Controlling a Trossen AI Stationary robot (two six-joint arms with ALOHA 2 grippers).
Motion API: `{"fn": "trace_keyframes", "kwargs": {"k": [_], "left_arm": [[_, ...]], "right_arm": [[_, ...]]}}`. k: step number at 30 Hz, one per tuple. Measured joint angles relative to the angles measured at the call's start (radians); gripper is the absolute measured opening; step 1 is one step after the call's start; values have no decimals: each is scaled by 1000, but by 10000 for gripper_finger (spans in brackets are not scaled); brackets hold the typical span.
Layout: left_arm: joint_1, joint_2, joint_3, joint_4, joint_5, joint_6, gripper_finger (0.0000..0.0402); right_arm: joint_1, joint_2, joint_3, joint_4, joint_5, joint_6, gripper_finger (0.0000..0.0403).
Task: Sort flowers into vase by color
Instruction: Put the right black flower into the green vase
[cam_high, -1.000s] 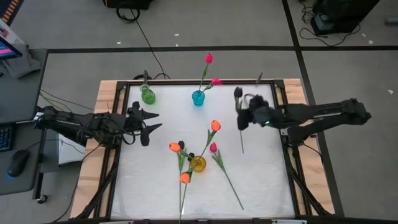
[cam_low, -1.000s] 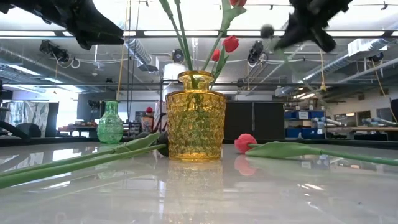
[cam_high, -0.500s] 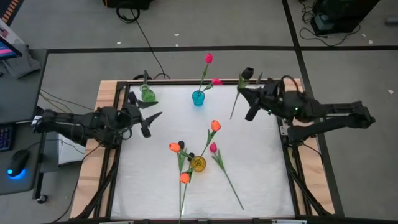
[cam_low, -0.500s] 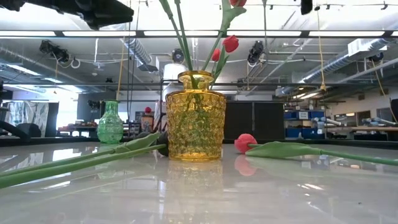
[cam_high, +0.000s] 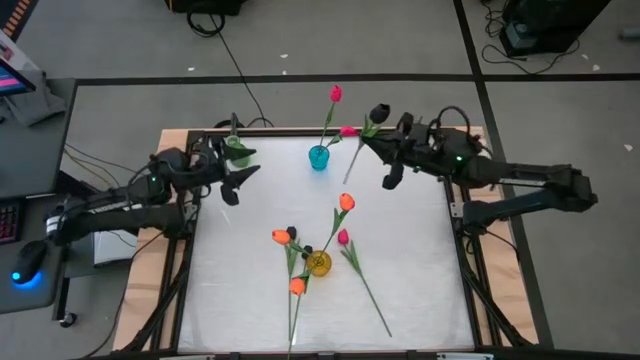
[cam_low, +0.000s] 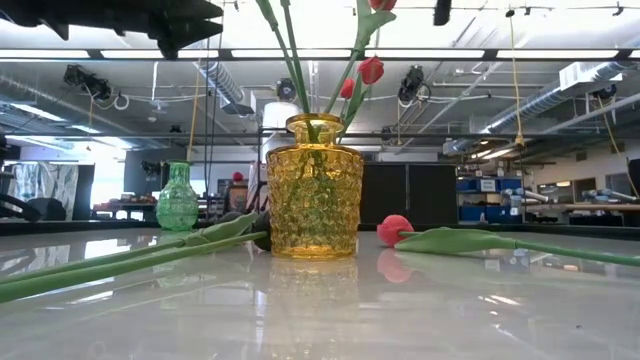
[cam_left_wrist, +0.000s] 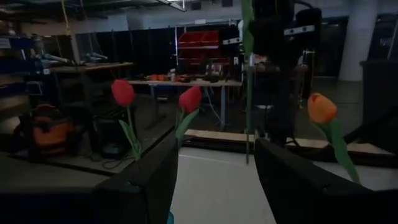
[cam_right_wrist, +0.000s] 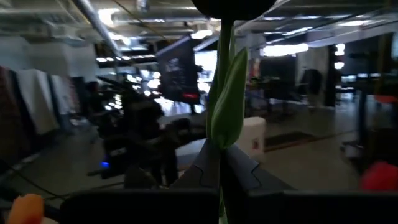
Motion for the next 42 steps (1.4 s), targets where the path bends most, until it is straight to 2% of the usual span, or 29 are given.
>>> {"fn": "trace_keyframes", "kwargs": {"k": [5,16,22,30,35,42], "left_arm": [[50,7,0,2,71,-30,217],[50,52,0,11,146,-69,217],[50,137,28,55,151,-62,217],[50,271,180,11,200,-34,217],[50,326,257,-22,223,-27,217],[38,388,301,-23,237,-43,217]], "right_arm": [[-44,111,0,142,-129,51,7],[-82,290,6,387,-286,143,7],[-83,372,115,377,-372,143,7],[-83,504,289,268,-447,133,7],[-83,569,329,268,-459,133,7],[-83,605,344,282,-451,133,7]]}}
